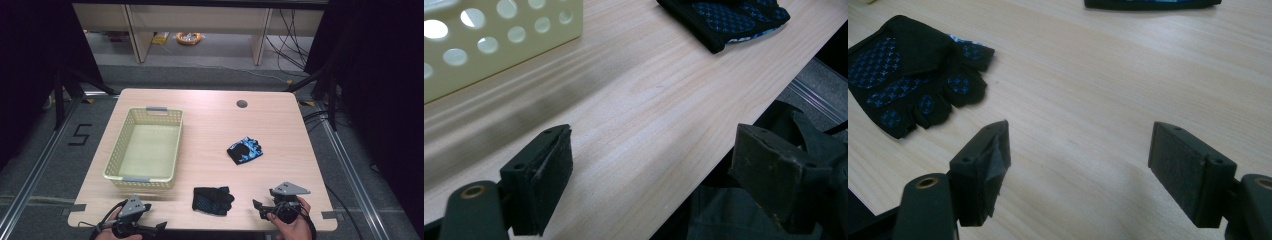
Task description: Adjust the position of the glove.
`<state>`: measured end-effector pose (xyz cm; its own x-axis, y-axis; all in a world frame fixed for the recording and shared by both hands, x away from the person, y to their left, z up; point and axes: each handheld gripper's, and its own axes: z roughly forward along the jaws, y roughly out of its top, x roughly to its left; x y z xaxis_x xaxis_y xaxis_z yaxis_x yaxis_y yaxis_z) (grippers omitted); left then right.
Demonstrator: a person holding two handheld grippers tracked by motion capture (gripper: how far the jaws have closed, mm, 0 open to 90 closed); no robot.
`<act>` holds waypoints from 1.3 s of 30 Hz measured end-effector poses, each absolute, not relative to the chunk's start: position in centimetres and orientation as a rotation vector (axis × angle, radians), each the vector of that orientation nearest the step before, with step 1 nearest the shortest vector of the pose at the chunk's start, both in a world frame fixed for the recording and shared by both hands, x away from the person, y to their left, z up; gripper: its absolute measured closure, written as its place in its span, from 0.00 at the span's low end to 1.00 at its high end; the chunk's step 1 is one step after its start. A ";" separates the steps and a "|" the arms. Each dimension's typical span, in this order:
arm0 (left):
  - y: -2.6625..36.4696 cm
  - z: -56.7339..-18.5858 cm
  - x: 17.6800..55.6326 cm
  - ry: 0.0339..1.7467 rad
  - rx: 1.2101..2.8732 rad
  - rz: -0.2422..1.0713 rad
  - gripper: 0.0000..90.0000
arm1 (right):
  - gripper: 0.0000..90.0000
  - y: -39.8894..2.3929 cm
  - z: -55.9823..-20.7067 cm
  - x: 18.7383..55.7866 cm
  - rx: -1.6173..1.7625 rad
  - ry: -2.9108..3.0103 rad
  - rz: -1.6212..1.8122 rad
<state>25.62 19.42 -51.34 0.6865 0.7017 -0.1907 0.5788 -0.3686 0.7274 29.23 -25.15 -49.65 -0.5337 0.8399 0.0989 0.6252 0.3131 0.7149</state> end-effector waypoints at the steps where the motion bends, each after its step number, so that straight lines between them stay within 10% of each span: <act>1: 19.4 -51.4 25.6 0.982 2.073 0.196 0.18 | 0.29 -25.1 -49.6 29.2 1.323 2.286 1.037; 39: 12.5 -50.9 27.8 0.795 2.043 0.166 0.41 | 0.59 -20.4 -48.5 29.8 1.134 2.382 1.118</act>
